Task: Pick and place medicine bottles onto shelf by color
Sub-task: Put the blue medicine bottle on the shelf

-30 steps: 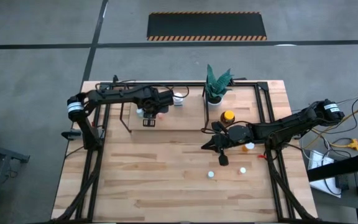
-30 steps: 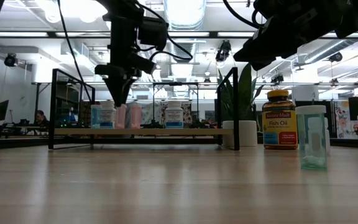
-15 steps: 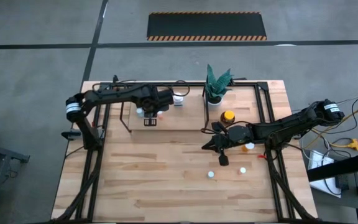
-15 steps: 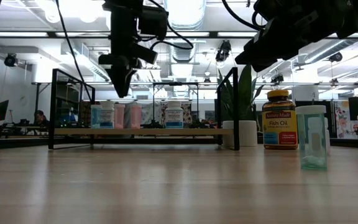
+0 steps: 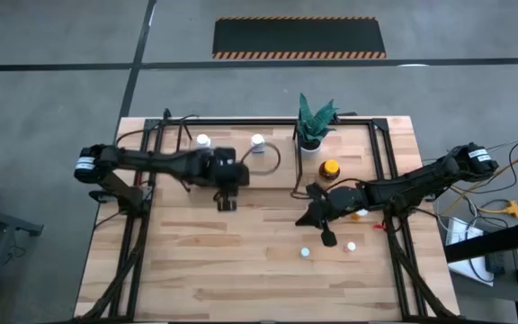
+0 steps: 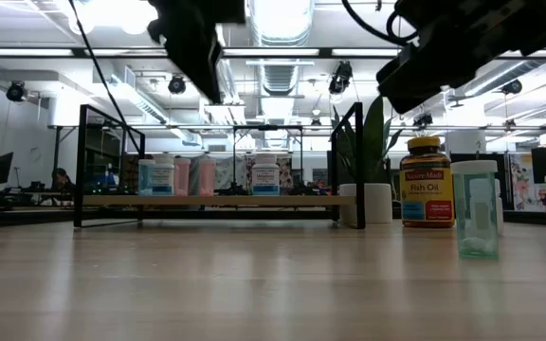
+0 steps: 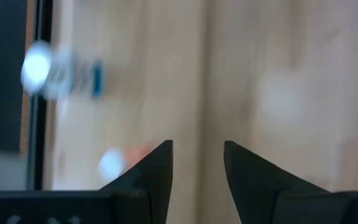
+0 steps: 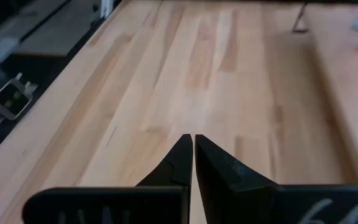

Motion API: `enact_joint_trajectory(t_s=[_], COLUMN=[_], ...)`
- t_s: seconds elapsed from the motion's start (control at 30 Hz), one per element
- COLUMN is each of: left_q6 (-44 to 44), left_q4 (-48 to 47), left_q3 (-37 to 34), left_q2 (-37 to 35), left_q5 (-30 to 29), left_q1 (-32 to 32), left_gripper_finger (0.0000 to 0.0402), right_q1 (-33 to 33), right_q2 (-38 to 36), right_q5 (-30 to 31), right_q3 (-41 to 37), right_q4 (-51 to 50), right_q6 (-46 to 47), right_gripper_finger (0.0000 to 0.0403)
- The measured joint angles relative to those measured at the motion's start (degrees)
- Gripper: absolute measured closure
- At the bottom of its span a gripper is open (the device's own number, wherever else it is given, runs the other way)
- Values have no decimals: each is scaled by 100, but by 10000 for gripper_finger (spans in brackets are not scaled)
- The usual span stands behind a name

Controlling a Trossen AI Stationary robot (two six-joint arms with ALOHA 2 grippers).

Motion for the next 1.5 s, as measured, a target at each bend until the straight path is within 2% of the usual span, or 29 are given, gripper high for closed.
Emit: enact_joint_trajectory(t_s=[0.17,0.37,0.57,0.67,0.87,1.0,1.1,1.3,1.5], left_q6=[87,387,407,456,612,798,855,855,896], left_q4=[1497,2948,3935,4227,4364,4383,4377,4365,4327], left_q3=[-472,-1010,-1536,-1708,-1815,-1798,-1798,-1799,-1800], left_q2=[-308,-532,-744,-841,-907,-907,-907,-941,-1000], left_q5=[0,-8,-249,-439,-559,-613,-692,-693,-692], left_q1=[-789,-1532,-2007,-2113,-2152,-2152,-2152,-2154,-2165], left_gripper_finger=[276,276,276,276,276,276,276,276,276], right_q1=[396,987,1278,1337,1379,1460,1547,1556,1584], right_q2=[-1,-1,-1,-1,164,642,1076,1968,2587], right_q5=[104,968,1067,1062,1074,1071,1069,1076,1021], right_q3=[329,869,1062,1062,1062,1222,1564,2481,2983], right_q4=[-625,-1733,-1976,-2069,-2126,-2154,-2550,-4172,-4542], right_q6=[-22,-77,236,588,1048,1083,1164,1658,1561], right_gripper_finger=[394,394,389,364,262,198,169,160,182])
